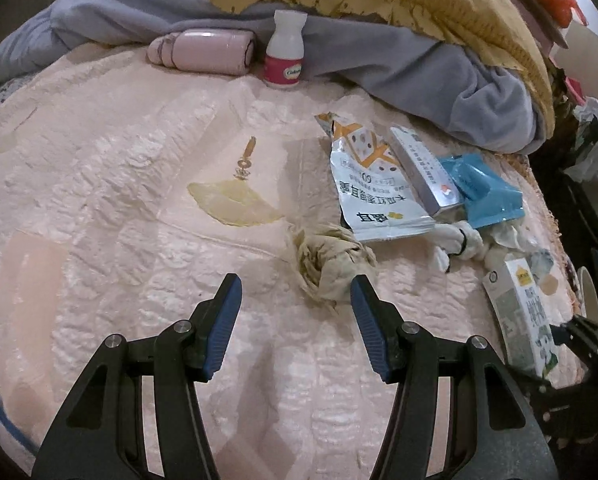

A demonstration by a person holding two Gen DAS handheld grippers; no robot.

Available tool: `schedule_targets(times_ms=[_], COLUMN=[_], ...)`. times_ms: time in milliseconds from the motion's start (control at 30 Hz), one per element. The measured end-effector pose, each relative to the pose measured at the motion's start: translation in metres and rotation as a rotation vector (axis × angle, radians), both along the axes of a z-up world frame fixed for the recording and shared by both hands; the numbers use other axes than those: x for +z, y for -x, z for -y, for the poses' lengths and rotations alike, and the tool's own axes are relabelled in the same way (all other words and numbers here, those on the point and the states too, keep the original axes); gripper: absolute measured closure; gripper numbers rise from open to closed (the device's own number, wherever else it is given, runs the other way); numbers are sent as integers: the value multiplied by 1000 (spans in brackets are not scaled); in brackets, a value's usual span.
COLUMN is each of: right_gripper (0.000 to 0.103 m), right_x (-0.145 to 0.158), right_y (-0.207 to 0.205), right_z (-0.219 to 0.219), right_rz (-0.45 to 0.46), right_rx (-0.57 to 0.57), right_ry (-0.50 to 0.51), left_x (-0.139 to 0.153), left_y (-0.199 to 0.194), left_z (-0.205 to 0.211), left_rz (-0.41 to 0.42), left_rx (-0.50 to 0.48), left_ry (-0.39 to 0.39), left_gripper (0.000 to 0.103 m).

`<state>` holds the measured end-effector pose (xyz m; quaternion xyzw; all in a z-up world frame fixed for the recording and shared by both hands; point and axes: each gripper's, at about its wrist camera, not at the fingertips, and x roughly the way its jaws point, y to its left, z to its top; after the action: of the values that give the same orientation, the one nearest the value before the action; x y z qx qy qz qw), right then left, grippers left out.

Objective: Collect trash
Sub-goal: 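Grasp the crumpled beige paper with the left gripper while the right grasps the milk carton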

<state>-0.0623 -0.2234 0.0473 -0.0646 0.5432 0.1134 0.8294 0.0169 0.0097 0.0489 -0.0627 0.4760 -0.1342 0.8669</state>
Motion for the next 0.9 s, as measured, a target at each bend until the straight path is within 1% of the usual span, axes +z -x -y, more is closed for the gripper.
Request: schedule_targets(times_ms=[133, 333, 500, 667, 800, 900], right_gripper=[38, 38, 38, 38, 37, 37], right_x=[4, 8, 12, 19, 18, 14], right_y=[3, 5, 8, 9, 0, -6], right_z=[3, 8, 7, 4, -4, -8], right_rz=[15, 14, 15, 37, 34, 30], right_rx=[-10, -33, -34, -23, 1, 9], right_ry=[-12, -28, -25, -23, 0, 26], left_x=[-1, 1, 0, -3, -10, -16], left_y=[-5, -4, -2, 1, -2, -5], left_z=[7, 17, 18, 21, 23, 23], left_rz=[-3, 10, 10, 9, -2, -11], left_rx=[-8, -17, -17, -25, -24, -25], left_ry=[8, 8, 2, -8, -21, -10], left_gripper=[48, 48, 48, 48, 48, 48])
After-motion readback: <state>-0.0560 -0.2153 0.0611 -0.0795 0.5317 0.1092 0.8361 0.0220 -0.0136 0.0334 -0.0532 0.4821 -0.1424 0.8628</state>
